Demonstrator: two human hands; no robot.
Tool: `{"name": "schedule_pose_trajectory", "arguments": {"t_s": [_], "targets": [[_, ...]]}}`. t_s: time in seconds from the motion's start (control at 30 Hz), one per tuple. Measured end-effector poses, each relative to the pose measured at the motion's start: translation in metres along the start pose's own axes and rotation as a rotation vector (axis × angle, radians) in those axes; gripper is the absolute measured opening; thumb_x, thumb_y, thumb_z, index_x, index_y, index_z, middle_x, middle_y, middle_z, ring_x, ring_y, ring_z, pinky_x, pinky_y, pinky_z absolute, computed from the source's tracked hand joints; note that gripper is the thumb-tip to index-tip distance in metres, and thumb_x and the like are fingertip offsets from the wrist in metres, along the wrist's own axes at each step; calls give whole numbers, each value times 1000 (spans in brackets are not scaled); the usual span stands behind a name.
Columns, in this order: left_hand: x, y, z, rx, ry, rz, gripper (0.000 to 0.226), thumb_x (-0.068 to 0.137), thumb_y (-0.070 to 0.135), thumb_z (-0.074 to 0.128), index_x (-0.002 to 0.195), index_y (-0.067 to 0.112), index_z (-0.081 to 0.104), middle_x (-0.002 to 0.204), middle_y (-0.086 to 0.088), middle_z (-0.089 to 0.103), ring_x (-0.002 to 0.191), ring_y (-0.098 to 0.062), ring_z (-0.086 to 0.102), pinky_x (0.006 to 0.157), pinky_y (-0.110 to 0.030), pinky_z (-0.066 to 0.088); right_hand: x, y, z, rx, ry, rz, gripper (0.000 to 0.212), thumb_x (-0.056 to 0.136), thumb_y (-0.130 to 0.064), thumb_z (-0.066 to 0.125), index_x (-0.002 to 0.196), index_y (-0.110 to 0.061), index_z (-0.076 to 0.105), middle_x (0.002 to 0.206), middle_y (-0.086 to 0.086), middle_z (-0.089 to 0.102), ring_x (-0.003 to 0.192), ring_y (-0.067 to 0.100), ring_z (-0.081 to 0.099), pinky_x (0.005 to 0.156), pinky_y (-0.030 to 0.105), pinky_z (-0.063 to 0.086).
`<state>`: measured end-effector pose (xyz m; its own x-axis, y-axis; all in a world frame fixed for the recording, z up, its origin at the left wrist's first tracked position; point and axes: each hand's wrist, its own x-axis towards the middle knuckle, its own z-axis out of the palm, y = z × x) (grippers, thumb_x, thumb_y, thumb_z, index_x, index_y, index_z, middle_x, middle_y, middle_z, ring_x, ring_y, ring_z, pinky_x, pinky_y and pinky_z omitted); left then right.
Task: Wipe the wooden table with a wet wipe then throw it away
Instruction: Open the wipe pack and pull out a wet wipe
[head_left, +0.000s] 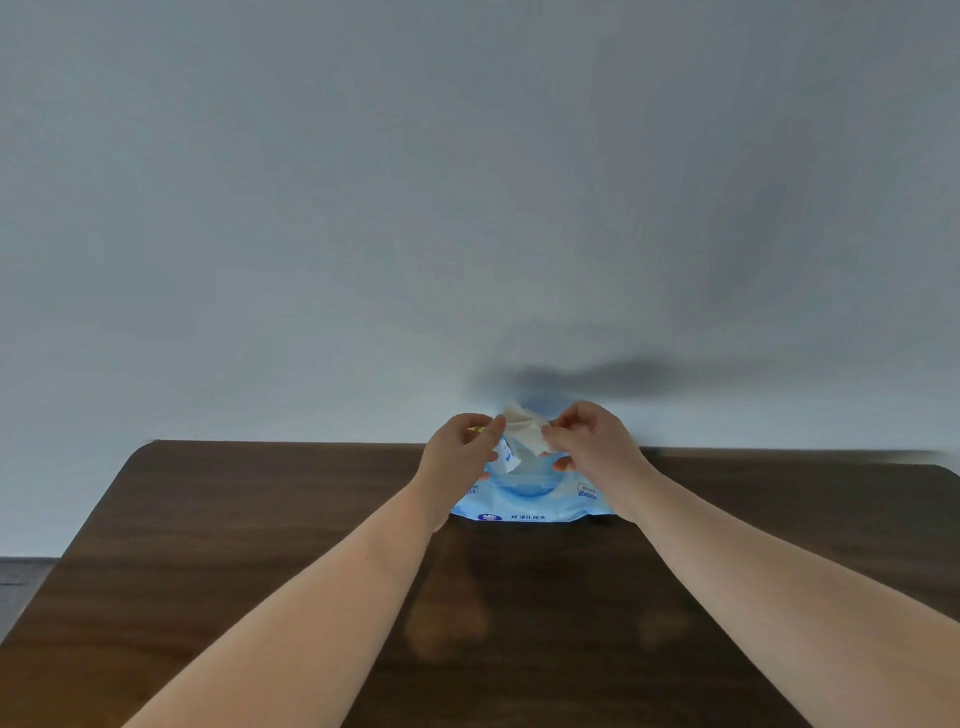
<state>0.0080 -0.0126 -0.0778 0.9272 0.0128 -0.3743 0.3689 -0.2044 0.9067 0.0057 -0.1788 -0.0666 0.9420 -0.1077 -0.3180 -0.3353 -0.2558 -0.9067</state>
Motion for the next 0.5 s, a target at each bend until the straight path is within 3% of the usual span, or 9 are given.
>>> {"name": "schedule_pose_trajectory", "arguments": {"t_s": [0.1,0.23,0.4,0.5], "targets": [[-9,4,-3,-200,-39,-67,19,88,31,65,99,16,60,101,-13,69,88,-20,70,81,-31,57,-11,-7,6,67,-57,-14,18,81,-3,68,87,-15,57,100,12,63,88,23,65,61,25,54],[-20,2,-14,-150,-9,-82,28,83,9,70,109,15,62,104,-10,69,97,-22,68,88,-37,56,-28,-13,14,20,-159,-40,27,80,-8,73,102,-20,61,98,3,62,86,17,63,67,25,57],[-37,0,-35,-165,-35,-105,27,83,-3,61,98,18,65,105,-13,68,103,-28,65,91,-42,55,-38,-15,24,177,-215,41,7,80,-15,74,84,-12,70,84,6,70,85,23,67,83,39,57],[-45,-3,-52,-180,-40,-100,36,81,-7,57,106,18,61,106,-14,66,103,-29,64,90,-39,55,-40,-18,32,235,-246,79,8,81,-14,72,79,-9,67,85,9,69,83,23,64,85,39,56]]}}
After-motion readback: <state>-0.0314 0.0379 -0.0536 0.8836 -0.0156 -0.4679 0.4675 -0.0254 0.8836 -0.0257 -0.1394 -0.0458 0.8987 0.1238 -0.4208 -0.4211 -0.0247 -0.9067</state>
